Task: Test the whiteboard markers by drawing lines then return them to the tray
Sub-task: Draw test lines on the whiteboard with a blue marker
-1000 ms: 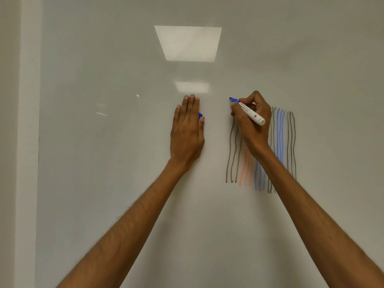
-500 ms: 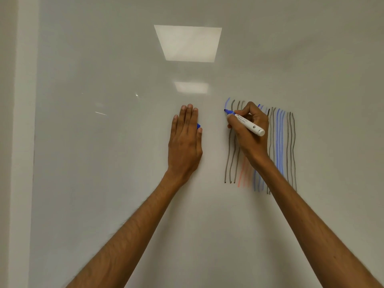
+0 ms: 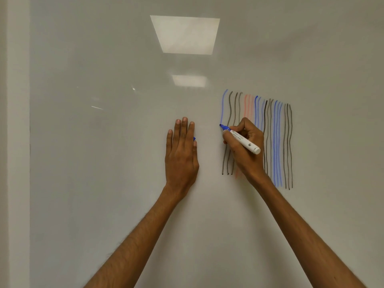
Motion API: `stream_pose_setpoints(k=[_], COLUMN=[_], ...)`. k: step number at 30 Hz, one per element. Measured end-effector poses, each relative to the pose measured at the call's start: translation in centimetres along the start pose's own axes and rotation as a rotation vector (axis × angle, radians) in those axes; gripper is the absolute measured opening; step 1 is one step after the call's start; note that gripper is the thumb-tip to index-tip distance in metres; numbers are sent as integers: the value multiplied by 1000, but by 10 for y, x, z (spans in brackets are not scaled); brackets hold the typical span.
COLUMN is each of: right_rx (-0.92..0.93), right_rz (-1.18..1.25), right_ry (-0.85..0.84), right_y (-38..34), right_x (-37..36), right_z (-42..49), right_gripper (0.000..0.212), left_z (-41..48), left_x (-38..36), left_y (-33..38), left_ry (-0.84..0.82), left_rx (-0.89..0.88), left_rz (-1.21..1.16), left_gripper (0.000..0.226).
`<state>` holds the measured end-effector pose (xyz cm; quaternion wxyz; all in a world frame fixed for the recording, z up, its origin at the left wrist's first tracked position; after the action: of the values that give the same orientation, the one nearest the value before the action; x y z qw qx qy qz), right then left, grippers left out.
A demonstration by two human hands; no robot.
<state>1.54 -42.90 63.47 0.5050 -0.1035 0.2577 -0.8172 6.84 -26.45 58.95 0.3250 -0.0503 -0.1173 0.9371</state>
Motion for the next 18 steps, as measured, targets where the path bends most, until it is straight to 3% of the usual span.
stream_pose_setpoints(k=[18], right_rx=[24], right_rz=[-56], right_ry=[-77], right_y=[26], right_x=[6], right_z=[-46], right_gripper=[27], left_z=[-2], left_x=[1], left_y=[-1], left_ry=[2], left_rx=[3], left_rz=[-24], left_gripper=[49])
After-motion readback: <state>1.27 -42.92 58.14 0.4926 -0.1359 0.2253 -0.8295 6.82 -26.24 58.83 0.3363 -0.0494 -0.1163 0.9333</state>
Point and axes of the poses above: each hand's wrist, its own z-axis towards the middle knuckle, its own x-axis out of the back of the hand, y = z × x, the point moved 4 cm from there along z, towards the middle knuckle, and after that the axes turned 15 degrees about -x, right-handed, at the moved point
